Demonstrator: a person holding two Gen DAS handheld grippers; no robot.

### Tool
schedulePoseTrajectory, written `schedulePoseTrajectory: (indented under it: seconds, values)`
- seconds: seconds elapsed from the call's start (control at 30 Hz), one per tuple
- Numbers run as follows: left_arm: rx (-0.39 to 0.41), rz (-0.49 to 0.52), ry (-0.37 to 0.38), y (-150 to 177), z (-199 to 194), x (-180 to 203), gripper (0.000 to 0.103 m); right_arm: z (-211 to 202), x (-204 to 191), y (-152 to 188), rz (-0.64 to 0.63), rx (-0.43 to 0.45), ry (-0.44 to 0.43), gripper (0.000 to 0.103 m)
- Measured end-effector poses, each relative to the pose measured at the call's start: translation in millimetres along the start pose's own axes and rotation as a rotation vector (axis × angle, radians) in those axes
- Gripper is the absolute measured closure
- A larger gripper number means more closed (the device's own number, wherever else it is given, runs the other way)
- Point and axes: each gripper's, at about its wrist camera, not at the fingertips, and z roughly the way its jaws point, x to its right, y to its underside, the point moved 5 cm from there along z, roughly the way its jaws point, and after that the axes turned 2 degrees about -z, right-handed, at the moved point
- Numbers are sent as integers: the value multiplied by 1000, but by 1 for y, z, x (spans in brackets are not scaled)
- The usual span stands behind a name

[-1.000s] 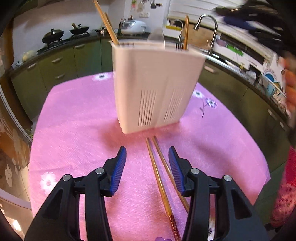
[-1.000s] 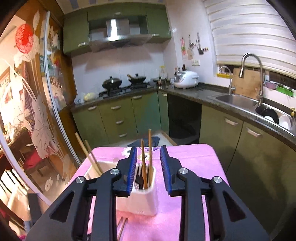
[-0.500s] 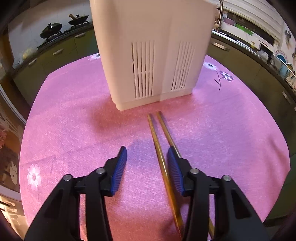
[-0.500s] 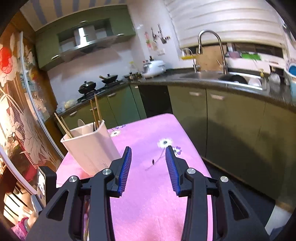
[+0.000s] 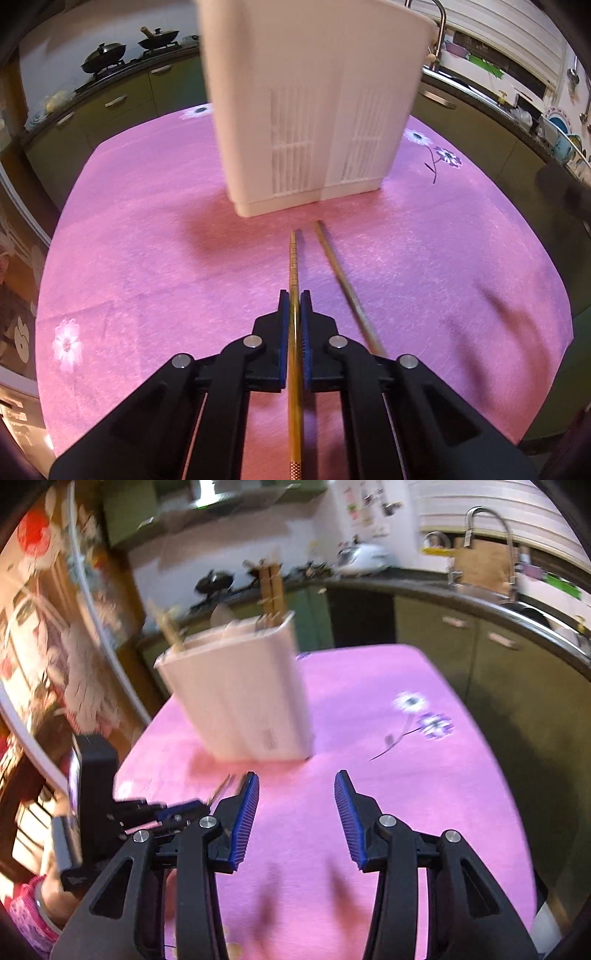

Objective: Organize utensils
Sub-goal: 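Grasp a wooden chopstick with the left gripper while the right gripper grasps the last chopstick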

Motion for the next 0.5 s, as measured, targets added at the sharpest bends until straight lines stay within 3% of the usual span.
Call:
schedulePoseTrajectory:
  seconds: [0.27,0.5]
  values:
    - [74,-59,-25,-1,-33,-36,97,68,-63,15,-123,-146,-31,60]
    - [109,-74,-12,-3,-49,-45,97,113,-83,19,-169,-253,2,66]
